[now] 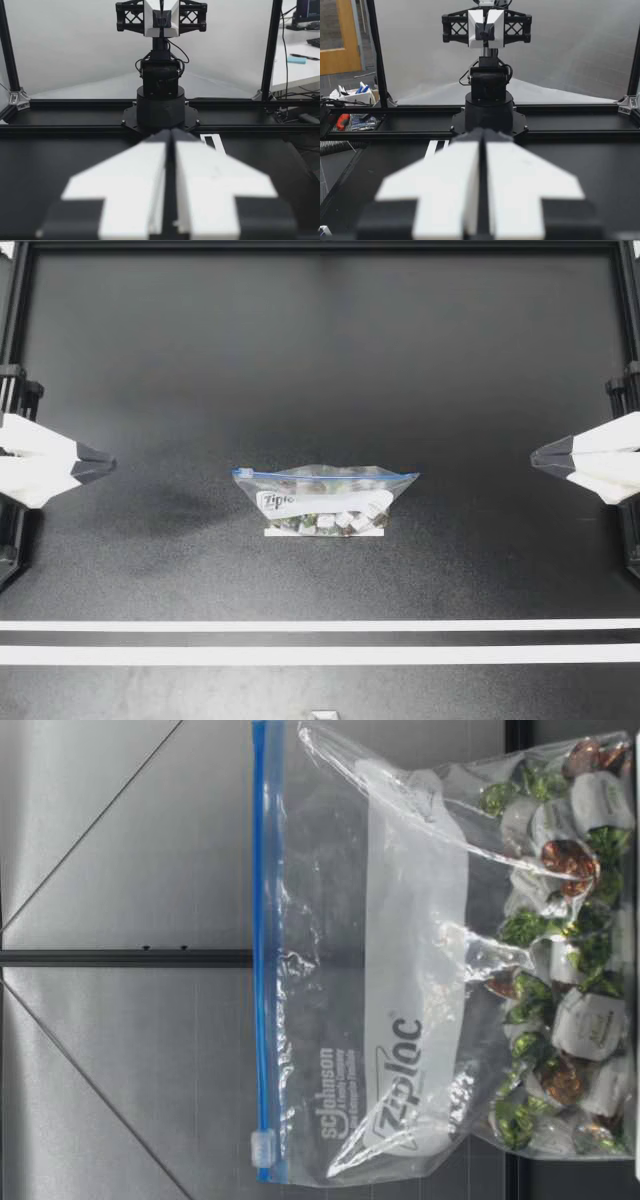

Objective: Slide open the ziploc bag.

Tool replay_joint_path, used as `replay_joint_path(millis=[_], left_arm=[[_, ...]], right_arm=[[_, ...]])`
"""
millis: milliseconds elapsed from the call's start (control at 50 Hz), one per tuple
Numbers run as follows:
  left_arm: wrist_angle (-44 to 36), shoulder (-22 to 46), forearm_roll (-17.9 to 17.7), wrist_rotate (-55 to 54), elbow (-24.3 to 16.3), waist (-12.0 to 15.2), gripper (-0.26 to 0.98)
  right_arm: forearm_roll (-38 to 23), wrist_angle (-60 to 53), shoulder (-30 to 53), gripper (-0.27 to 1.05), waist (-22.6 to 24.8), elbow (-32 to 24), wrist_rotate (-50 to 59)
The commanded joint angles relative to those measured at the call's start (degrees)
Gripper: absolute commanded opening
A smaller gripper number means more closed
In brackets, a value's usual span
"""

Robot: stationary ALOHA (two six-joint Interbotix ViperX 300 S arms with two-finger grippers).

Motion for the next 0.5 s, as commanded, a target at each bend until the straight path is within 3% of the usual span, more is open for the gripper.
replay_joint_path(millis=[0, 260, 480], left_arm=[[-0.1, 1.3, -0.4, -0.4, -0.9, 0.4, -0.12], [-0.1, 6.2, -0.6, 0.7, 1.3, 0.4, -0.15], [-1.3, 13.9, -0.6, 0.8, 6.6, 4.1, -0.15]], right_arm=[[-0.1, -0.4, 0.4, -0.12, -0.4, -0.4, 0.0], [0.0, -2.8, 0.8, -0.14, -0.5, 0.0, 0.2], [0.0, -12.0, 7.3, -0.14, -1.7, -1.0, 0.1]])
